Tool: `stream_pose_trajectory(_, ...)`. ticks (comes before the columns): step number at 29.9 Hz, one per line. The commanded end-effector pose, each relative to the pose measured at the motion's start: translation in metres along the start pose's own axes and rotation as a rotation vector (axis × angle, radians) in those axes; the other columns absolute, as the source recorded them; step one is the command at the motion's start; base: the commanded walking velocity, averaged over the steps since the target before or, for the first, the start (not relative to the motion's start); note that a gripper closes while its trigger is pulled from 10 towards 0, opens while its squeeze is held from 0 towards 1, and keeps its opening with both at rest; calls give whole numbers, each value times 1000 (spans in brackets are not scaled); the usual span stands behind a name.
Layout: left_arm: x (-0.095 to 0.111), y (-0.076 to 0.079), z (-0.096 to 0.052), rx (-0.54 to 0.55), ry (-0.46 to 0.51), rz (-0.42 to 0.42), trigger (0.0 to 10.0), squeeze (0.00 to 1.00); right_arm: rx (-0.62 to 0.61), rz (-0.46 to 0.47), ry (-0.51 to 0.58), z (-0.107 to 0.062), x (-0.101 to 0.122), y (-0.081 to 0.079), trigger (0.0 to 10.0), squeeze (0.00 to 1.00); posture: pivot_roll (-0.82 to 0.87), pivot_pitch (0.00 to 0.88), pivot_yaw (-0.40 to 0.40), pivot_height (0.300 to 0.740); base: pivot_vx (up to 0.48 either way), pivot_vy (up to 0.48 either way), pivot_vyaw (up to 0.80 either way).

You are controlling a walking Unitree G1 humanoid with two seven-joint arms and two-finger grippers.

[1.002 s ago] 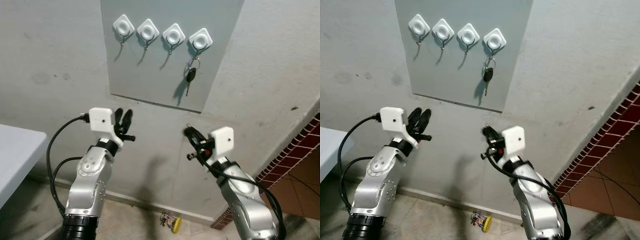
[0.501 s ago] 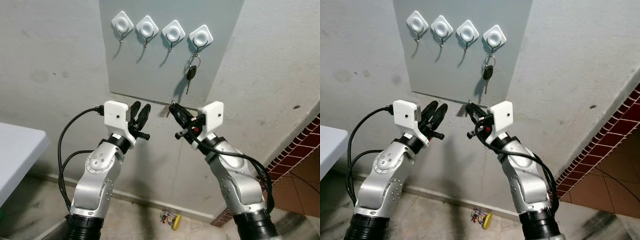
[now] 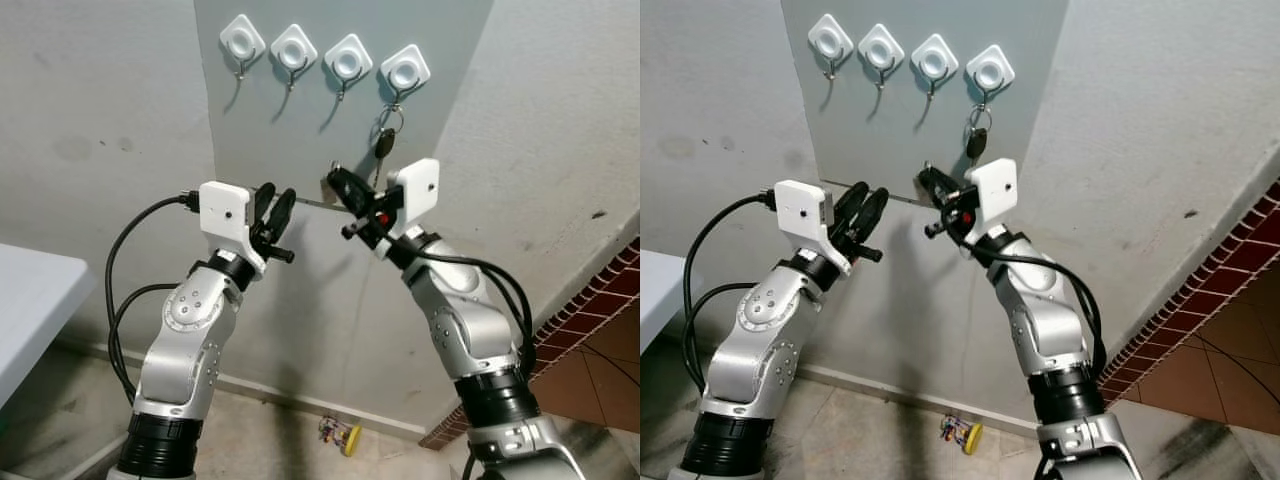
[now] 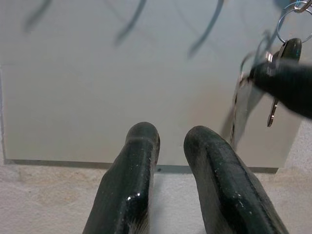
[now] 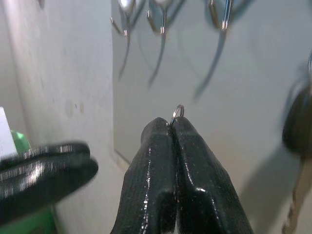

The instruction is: Hang keys on a hook

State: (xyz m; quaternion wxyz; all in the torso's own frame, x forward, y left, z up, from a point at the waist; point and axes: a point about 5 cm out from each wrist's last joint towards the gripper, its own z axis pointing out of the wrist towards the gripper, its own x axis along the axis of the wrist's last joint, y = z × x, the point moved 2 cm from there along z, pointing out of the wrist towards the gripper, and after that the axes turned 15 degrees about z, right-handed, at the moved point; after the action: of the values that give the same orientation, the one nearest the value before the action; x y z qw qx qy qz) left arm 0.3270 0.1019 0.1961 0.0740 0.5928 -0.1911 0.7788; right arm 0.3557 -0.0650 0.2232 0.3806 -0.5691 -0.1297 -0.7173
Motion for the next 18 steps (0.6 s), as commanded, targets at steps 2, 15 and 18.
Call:
stream_pose_trajectory(2, 4, 1, 1, 0, 14, 10, 10000, 0, 6, 10, 45, 5, 12, 4, 10000, 0, -18, 36, -92, 740, 0, 0, 0)
stream_pose_trajectory(15, 5, 11, 0, -44, 24, 25, 10000, 0, 78, 27, 122, 15, 29, -2, 10000, 0, -15, 38, -93, 740, 0, 0, 0)
stream_pose_trajectory(18, 5, 12, 0, -45, 24, 26, 10000, 0, 87, 24, 136, 17, 31, -4, 10000, 0, -16, 36, -91, 740, 0, 0, 0)
